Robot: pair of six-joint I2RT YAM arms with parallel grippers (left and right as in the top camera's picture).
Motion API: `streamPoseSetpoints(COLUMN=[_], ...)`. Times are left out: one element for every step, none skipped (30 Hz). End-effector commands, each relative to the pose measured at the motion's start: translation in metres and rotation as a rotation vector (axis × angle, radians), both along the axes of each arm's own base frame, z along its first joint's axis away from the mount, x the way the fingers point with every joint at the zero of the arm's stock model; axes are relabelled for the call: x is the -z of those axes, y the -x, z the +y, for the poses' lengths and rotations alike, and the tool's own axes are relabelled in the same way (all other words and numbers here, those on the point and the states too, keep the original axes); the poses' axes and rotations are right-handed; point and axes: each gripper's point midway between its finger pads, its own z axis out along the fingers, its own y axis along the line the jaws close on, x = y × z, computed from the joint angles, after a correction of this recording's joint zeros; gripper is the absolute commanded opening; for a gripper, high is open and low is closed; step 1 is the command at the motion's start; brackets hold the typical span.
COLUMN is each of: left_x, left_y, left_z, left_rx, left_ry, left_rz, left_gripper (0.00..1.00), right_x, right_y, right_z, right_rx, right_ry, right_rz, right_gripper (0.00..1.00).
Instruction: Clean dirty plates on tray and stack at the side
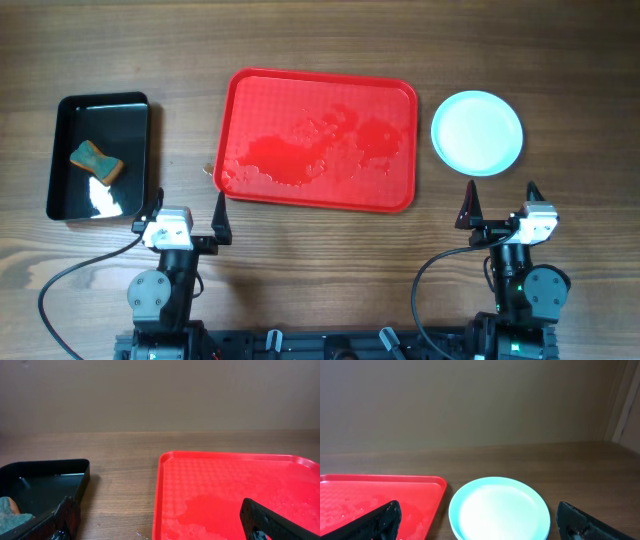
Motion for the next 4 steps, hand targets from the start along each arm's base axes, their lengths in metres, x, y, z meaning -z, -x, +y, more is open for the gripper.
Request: streamPoseSetpoints(left_x=[0.0012, 0.0012, 0.0012, 0.0012], left_y=[0.0004, 0.0004, 0.0004, 0.0004], left_z=[0.0005, 0.0005, 0.0005, 0.0005], left_rx=[-0.004, -0.004, -0.004, -0.004], left_ry=[-0.02, -0.02, -0.02, -0.02], left_rz=[-0.001, -0.001, -0.001, -0.001], left_gripper=[1.0, 1.0, 1.0, 1.0], right_x=[-0.0019, -0.0019, -0.0019, -0.0019], right_y=[0.0005, 0.0005, 0.0005, 0.0005], right_z=[-0.0019, -0.002, -0.002, -0.002], right_rx=[0.01, 0.011, 0.011, 0.011], right_ry=[0.015, 0.014, 0.014, 0.014], right_rz=[-0.009, -0.009, -0.009, -0.009], right_gripper=[1.0, 1.0, 1.0, 1.0])
